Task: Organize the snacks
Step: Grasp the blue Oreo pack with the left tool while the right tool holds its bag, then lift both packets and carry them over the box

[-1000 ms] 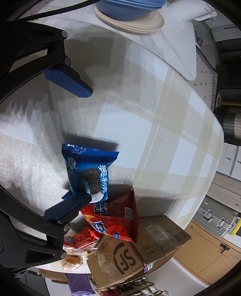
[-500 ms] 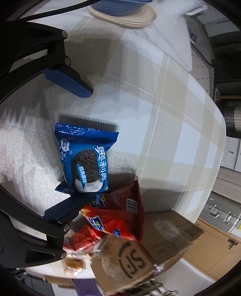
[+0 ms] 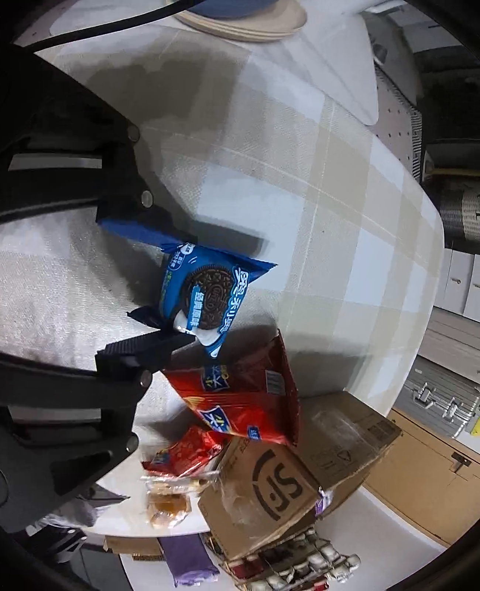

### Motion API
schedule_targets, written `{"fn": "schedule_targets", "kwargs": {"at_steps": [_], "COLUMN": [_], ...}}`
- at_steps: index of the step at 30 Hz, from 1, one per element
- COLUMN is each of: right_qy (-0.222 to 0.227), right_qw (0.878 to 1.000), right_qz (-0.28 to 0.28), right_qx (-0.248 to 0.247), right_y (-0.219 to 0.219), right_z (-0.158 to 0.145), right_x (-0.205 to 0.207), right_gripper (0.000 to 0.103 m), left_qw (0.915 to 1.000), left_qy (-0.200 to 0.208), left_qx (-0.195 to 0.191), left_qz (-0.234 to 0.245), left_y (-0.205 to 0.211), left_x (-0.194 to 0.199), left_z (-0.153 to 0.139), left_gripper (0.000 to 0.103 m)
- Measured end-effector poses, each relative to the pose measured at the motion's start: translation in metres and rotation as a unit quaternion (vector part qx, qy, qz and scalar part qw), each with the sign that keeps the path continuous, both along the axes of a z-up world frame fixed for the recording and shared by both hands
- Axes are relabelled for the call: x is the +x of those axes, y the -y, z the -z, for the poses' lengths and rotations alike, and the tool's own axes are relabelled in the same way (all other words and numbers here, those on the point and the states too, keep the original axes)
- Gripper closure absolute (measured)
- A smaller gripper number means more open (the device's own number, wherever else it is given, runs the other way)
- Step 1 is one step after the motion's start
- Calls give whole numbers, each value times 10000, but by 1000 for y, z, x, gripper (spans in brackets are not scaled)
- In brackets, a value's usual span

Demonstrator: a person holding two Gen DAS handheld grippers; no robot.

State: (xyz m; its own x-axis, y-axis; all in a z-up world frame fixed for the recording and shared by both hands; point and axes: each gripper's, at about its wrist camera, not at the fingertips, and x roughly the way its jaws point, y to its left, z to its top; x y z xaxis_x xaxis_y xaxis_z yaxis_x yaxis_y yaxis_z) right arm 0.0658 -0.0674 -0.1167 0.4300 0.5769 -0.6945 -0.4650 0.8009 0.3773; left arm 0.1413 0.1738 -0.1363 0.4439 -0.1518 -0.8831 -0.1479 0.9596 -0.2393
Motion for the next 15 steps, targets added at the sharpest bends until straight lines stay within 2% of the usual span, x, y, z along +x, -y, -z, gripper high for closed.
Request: {"fn": "schedule_targets", "kwargs": {"at_steps": [5,8,12,15], "right_qy": [2,-10,-16,-6], "right_qw": [10000,10000,10000,9999], "right_qz": [-4,25,66,112], "right_qx": [-17,-3,42,80], "right_y": [-2,-1,1,5], "right_z": [0,1,2,1], "right_x": [-1,-1,0,0], "right_gripper": [63,63,63,63], "left_qw": [9999,9995,9985,9965], "left_qy": [87,270,538,795], "left_qx": [-5,-136,-12,236], "left_qz": [72,97,108,124], "left_y": [-6,-8,-7,-1], "left_x": [-8,-14,-28,-43], "left_z": [-5,-14,-30,-45], "left_gripper": [65,65,65,65]}}
